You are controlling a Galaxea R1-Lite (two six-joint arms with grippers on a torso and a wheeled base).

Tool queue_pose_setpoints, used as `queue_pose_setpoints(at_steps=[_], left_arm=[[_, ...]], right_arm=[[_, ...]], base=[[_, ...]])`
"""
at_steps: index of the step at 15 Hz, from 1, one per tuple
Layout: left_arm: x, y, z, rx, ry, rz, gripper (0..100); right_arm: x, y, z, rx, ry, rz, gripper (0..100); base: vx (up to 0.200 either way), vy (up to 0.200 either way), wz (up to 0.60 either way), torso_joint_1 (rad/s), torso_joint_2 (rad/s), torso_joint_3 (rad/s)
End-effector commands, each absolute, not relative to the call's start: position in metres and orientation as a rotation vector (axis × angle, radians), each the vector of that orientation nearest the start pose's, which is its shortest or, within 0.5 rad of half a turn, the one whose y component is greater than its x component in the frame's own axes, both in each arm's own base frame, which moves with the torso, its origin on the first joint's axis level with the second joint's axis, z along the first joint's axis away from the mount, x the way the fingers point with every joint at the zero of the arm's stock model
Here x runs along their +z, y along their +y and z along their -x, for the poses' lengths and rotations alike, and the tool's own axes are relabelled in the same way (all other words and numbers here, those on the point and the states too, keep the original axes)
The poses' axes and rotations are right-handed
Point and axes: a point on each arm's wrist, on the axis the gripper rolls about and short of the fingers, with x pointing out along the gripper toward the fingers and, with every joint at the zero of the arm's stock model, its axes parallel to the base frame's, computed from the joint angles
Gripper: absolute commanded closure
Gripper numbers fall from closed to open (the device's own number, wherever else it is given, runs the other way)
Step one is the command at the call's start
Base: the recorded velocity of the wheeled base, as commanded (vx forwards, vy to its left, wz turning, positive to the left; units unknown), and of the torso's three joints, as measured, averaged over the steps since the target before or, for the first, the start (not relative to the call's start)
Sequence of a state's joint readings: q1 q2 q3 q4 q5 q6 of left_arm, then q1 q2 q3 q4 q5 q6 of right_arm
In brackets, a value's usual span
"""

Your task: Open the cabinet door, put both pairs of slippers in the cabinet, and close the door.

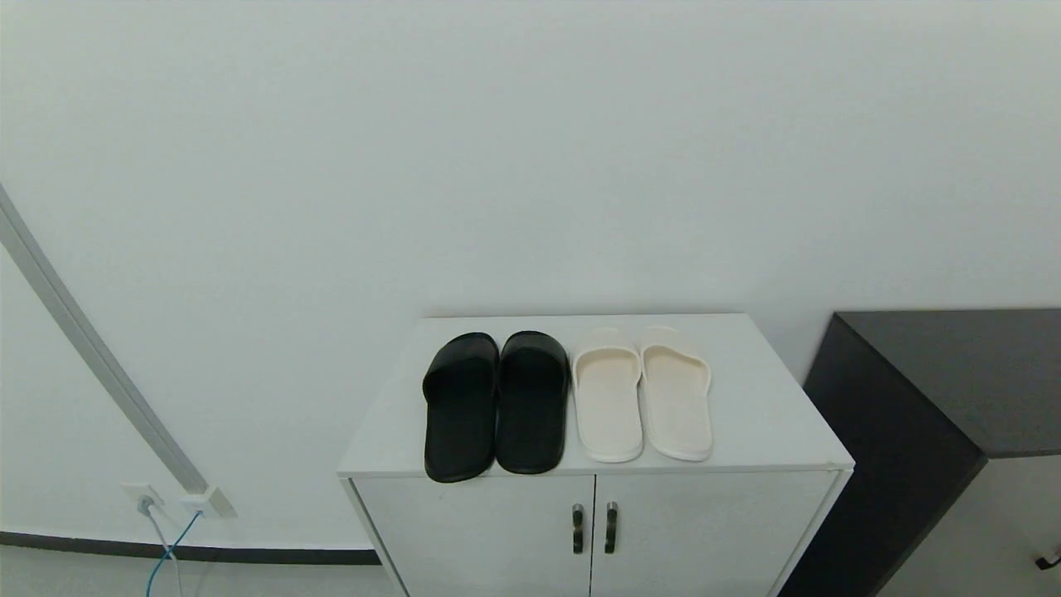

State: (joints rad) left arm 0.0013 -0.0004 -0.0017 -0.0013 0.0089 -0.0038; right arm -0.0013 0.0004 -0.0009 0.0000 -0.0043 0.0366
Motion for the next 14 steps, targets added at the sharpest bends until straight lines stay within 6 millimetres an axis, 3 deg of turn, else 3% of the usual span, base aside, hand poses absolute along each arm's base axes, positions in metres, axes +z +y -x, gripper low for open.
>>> queue_pose_setpoints(at_steps=[1,2,4,8,11,14], left_arm=[[0.076,0.000,0.023,0.011,-0.003,0.005,100],[0.076,0.000,0.023,0.011,-0.003,0.005,100],[0.076,0.000,0.023,0.011,-0.003,0.003,100],[0.076,0.000,0.023,0.011,-0.003,0.005,100],[0.076,0.000,0.023,0.011,-0.003,0.005,100],[0.076,0.000,0.023,0.011,-0.003,0.005,100]], right_arm=[[0.076,0.000,0.023,-0.005,0.001,-0.032,0],[0.077,0.000,0.022,-0.005,0.011,-0.012,0],[0.109,0.000,0.023,0.009,-0.011,-0.038,0],[0.123,0.002,0.001,0.103,0.146,-0.046,0],[0.145,0.004,-0.027,0.165,0.218,-0.058,0],[0.162,0.011,-0.069,0.258,0.276,-0.061,0]], base=[[0.000,0.000,0.00,0.000,0.00,0.000],[0.000,0.000,0.00,0.000,0.00,0.000],[0.000,0.000,0.00,0.000,0.00,0.000],[0.000,0.000,0.00,0.000,0.00,0.000],[0.000,0.000,0.00,0.000,0.00,0.000],[0.000,0.000,0.00,0.000,0.00,0.000]])
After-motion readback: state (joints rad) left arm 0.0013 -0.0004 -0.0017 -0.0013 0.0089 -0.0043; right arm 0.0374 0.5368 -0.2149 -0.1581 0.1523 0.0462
